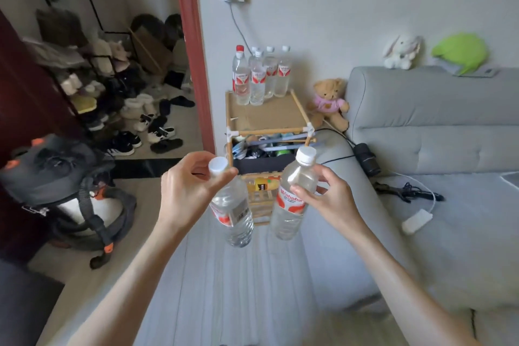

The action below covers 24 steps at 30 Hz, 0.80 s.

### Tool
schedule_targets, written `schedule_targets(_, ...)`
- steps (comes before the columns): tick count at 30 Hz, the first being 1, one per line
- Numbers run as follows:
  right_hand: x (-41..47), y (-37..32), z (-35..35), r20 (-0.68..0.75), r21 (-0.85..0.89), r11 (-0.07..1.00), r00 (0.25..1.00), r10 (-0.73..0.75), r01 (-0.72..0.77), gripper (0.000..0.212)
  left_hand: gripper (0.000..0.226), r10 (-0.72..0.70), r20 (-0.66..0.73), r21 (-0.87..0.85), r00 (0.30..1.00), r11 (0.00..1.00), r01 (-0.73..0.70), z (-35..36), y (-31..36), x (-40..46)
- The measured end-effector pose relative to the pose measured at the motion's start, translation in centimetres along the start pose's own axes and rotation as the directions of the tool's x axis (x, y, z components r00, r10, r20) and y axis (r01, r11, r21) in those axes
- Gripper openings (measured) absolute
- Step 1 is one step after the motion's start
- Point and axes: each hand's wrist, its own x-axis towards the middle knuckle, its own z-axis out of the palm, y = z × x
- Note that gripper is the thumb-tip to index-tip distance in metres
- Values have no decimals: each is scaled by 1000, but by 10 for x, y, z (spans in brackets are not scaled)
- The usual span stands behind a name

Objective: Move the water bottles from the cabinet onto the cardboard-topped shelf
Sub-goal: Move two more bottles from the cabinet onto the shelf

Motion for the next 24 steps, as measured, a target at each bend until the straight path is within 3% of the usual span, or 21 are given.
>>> schedule_targets(6,139,15,-9,-13,-17,1000,1000,18,-18,45,32,-29,-12,-38,1000,999,29,49,-12,121)
schedule_targets(11,261,36,-14,26,-54,998,999,-19,21,60,43,-56,-63,-6,996,998,56,93,-22,207)
schedule_targets(18,406,51,-1,119,-63,998,993,-16,23,67,29,-81,-131,54,988,995,89,132,-35,307)
schedule_targets(24,488,65,18,201,-91,995,978,50,-33,53,31,-135,-126,49,983,989,142,154,-48,377)
